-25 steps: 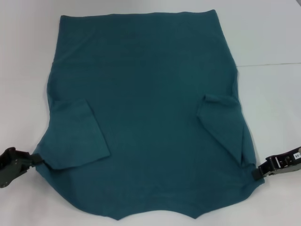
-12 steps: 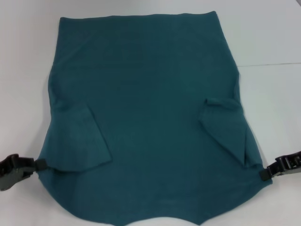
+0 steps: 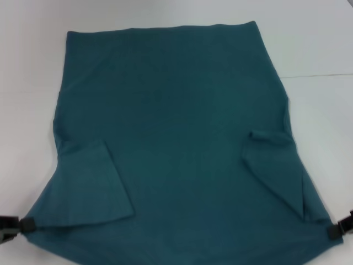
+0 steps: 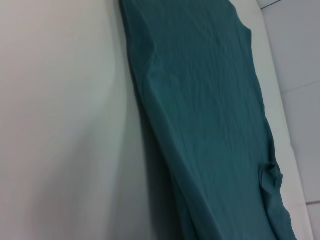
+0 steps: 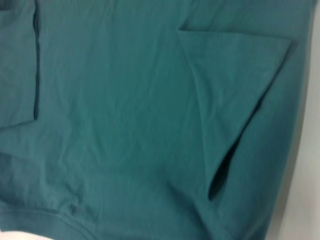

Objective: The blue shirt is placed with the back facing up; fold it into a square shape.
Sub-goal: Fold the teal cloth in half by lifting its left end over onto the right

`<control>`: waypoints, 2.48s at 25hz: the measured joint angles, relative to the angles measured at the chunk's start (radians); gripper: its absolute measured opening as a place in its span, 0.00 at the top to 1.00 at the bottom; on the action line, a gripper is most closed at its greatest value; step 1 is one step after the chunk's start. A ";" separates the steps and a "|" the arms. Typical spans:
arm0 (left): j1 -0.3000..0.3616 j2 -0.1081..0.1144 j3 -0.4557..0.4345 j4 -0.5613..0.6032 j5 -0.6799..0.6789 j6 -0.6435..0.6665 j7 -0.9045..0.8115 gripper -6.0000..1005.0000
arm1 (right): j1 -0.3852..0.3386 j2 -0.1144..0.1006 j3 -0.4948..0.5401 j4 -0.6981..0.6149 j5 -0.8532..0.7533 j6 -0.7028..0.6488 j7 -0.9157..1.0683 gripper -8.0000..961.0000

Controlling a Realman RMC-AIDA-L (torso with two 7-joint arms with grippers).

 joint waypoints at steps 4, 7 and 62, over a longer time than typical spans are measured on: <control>0.038 -0.006 0.000 0.053 0.008 0.059 -0.001 0.92 | -0.034 0.003 0.009 -0.006 0.000 -0.059 -0.020 0.97; 0.057 -0.009 -0.004 0.083 0.038 0.093 -0.001 0.92 | -0.056 0.006 0.023 -0.012 0.003 -0.103 -0.034 0.97; -0.416 0.056 0.357 -0.212 -0.030 -0.750 -0.302 0.89 | 0.241 -0.009 -0.032 0.241 0.377 0.822 0.018 0.97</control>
